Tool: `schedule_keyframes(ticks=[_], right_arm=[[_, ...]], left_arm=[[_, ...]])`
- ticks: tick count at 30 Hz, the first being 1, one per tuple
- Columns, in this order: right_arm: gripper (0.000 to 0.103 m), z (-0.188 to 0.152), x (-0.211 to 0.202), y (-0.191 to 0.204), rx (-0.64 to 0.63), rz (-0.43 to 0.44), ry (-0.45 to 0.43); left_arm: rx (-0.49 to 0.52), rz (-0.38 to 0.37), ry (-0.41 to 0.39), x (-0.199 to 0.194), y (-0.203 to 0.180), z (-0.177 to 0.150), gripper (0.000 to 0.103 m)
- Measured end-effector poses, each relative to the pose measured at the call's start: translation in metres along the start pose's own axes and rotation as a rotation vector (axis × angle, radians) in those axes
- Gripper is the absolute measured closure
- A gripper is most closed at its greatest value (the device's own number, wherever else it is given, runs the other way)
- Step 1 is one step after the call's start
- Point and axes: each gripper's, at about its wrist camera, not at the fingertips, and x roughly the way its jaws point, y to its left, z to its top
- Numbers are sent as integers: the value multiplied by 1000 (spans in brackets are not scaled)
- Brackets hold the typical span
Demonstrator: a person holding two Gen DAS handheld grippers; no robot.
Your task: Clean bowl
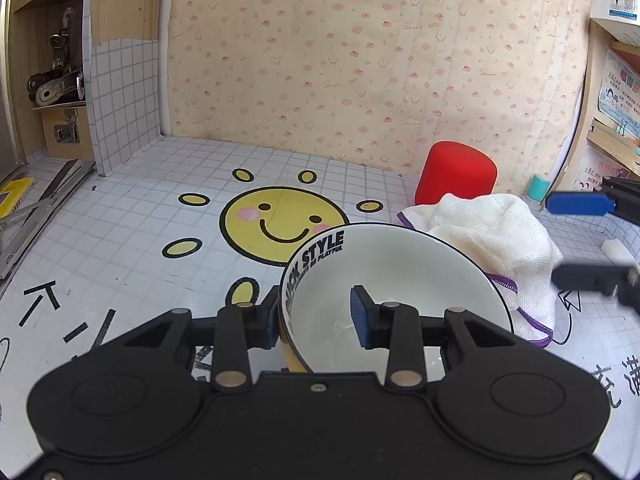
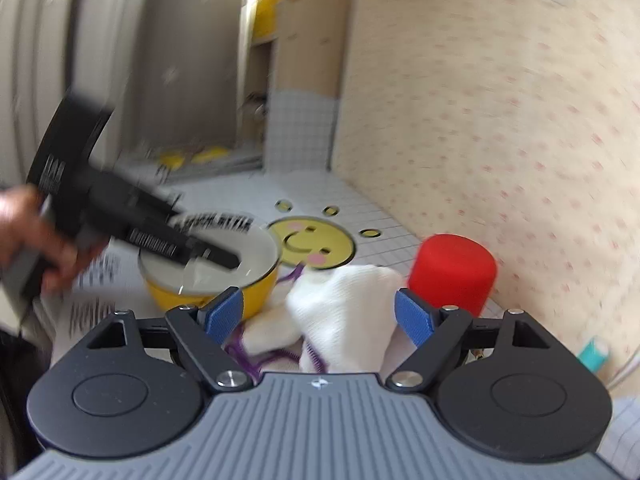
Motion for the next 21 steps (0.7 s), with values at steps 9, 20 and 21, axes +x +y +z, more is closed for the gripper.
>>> schedule_keyframes(ticks=[9, 20, 21], right_arm=[[19, -4, 18, -40, 261, -198, -18], [19, -12, 49, -5, 22, -51, 133], [19, -13, 53, -3, 3, -40, 142]], left_arm=[[3, 0, 0, 0, 1, 0, 66], [6, -5, 9, 3, 0, -2, 66], [7, -5, 10, 3, 0, -2, 66]])
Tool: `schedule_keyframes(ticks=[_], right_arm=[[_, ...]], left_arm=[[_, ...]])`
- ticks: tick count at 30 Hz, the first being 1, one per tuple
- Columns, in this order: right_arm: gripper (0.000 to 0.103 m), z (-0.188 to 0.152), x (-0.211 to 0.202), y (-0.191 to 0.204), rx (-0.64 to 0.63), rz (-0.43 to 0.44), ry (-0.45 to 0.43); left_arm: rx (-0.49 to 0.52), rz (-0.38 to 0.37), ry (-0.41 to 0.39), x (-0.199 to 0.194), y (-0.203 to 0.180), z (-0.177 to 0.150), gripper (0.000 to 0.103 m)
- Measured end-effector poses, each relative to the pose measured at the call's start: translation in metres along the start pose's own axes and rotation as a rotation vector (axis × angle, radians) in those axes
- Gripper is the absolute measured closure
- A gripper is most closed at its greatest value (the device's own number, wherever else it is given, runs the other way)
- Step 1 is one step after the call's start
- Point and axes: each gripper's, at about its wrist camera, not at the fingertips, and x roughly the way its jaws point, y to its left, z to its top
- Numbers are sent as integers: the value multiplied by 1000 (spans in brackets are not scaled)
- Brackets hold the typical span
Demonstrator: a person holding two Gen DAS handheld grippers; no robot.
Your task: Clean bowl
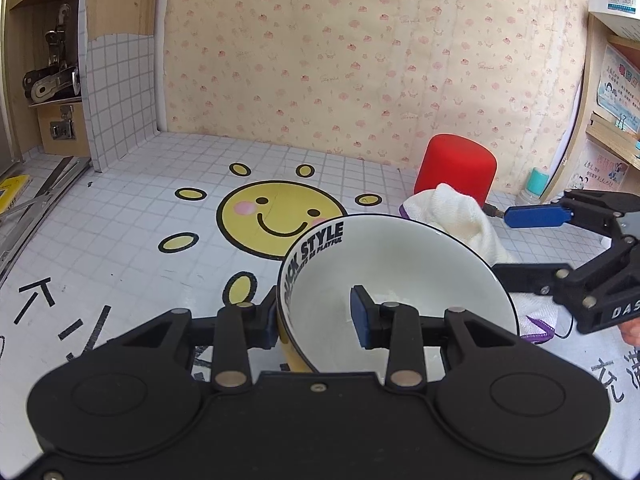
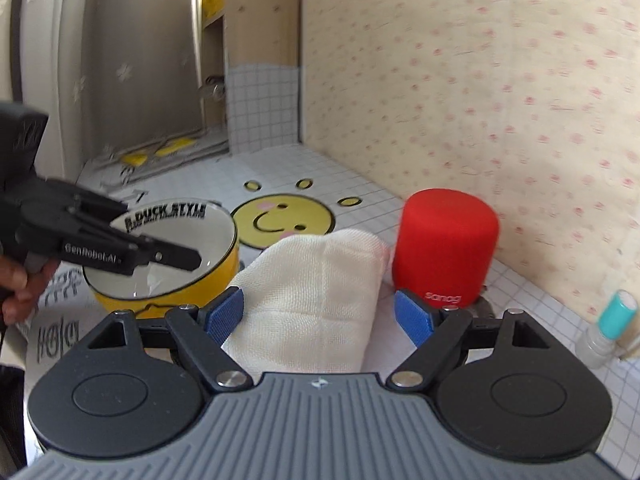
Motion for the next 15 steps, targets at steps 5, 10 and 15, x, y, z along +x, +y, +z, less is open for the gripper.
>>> schedule_keyframes(ticks=[5, 10, 15], right_arm=[[19, 1, 18, 9, -60, 27, 46], [19, 0, 32, 11, -69, 15, 75], [19, -4, 31, 12, -59, 11, 65]], left_arm=[[1, -1, 3, 1, 0, 0, 66], [-1, -5, 9, 2, 1, -1, 66], [-3, -3, 12, 4, 0, -1, 66]])
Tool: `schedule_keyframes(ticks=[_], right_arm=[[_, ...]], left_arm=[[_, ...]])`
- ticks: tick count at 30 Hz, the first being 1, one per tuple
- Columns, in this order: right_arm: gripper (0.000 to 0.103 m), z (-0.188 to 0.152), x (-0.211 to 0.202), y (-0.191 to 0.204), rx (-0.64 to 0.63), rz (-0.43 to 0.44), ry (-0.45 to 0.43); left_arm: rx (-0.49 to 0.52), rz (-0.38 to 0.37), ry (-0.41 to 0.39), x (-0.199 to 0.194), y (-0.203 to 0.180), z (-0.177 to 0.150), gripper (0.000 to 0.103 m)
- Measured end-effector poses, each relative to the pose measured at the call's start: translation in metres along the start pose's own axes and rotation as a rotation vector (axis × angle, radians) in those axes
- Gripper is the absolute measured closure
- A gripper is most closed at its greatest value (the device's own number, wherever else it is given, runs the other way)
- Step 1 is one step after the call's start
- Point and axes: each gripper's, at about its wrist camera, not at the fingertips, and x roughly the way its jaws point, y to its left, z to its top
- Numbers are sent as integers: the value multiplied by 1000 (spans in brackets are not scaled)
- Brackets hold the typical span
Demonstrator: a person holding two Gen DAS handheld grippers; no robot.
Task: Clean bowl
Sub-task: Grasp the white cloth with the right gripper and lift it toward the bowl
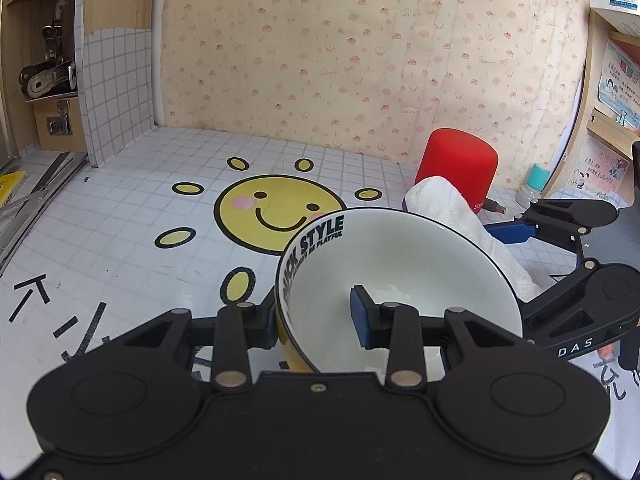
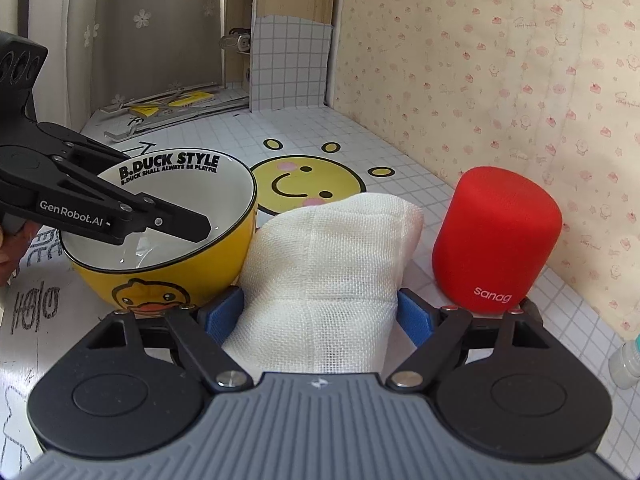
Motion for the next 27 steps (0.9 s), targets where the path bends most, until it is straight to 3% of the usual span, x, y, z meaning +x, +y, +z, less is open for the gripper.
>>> schedule_keyframes(ticks=[15, 17, 21, 23, 27], right_arm=[[21, -7, -2, 11, -38, -59, -48], [33, -7, -1, 12, -32, -56, -47], [45, -6, 0, 13, 24, -27, -38], [56, -5, 0, 11, 50, -5, -39], [69, -4, -4, 14, 35, 1, -67]], left_arm=[[-5, 3, 4, 3, -1, 0, 66], [-3, 3, 3, 3, -1, 0, 66], [-5, -1, 3, 3, 1, -1, 65], [-1, -7, 5, 2, 3, 0, 66], [5, -12, 8, 1, 6, 1, 66]])
